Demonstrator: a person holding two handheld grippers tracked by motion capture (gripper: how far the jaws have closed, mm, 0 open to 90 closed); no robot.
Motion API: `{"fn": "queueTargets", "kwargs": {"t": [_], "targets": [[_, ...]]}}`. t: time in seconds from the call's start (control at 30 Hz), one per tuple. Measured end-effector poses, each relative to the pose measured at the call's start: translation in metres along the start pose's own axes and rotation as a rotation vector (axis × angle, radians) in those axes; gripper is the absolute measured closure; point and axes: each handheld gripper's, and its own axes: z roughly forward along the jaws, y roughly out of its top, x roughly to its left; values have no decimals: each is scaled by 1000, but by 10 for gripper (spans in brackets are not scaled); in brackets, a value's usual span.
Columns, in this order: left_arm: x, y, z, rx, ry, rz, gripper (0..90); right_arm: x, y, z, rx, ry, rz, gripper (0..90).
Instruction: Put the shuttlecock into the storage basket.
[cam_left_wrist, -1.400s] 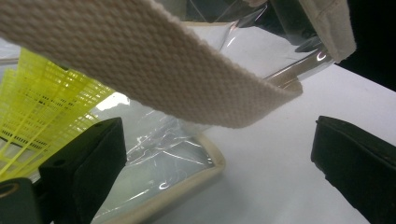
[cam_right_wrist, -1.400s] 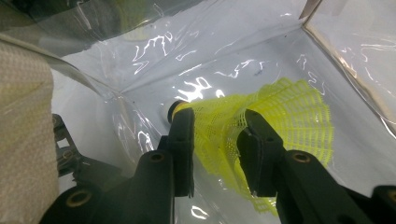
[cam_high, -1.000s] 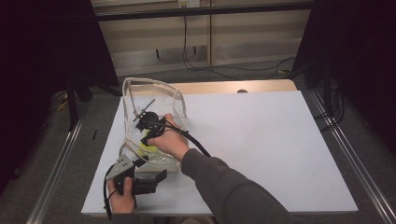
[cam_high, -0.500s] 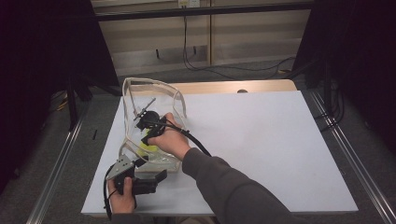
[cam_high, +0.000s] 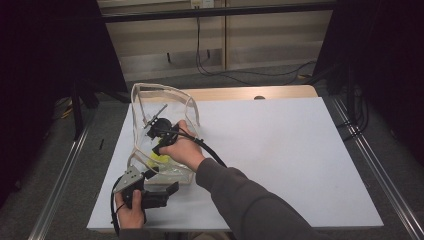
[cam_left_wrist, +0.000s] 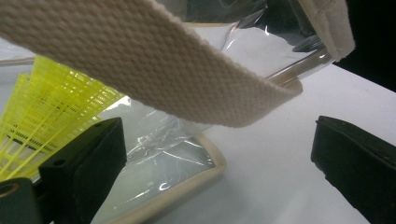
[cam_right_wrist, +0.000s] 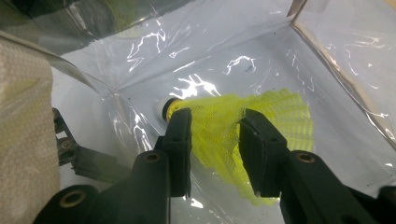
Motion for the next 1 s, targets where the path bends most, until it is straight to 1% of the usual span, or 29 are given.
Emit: {"fn": "queueTargets", "kwargs": {"t": [0.43, 1.0], "targets": [[0, 0, 0, 0, 1, 0, 34, -1, -1, -1, 7, -15, 17, 590], [0, 0, -1, 1, 2, 2, 34, -3, -1, -1, 17, -32, 30, 562]]}}
